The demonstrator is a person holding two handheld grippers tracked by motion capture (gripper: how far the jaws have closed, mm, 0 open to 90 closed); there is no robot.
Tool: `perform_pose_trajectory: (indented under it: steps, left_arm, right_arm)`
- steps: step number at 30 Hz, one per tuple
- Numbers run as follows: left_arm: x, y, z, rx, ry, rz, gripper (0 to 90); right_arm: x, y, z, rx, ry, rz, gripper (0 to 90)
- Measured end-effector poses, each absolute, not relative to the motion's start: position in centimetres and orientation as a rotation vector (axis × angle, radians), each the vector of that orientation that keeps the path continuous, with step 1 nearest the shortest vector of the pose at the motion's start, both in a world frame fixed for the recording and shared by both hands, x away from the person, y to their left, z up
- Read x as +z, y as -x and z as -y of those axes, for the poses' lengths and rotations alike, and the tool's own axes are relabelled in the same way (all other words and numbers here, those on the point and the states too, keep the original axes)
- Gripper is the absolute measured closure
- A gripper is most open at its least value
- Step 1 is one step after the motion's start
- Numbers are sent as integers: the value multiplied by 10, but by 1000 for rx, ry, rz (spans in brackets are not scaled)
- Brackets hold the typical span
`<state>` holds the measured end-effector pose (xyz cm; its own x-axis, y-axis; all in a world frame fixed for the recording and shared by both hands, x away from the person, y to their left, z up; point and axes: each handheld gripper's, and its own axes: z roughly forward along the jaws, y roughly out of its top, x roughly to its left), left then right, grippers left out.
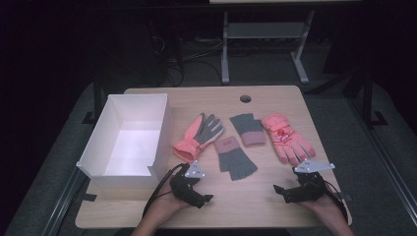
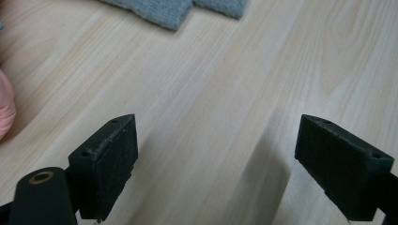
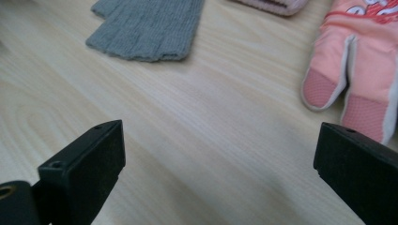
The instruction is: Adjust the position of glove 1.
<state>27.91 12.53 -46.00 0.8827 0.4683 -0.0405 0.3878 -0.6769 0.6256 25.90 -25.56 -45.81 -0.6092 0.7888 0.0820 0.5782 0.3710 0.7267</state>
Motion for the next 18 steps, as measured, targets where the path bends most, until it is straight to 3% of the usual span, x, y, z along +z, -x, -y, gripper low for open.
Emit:
perform_pose_trajectory:
  steps: [9, 18]
  left_arm:
    - [-458, -279, -125, 139, -2405, -575, 132]
    - [-456, -281, -127, 123, -2370, -600, 145]
  right_arm:
    - [-457, -259, 256, 1086, -1212, -2369, 26]
    - [-449, -258, 249, 1124, -1232, -2359, 149]
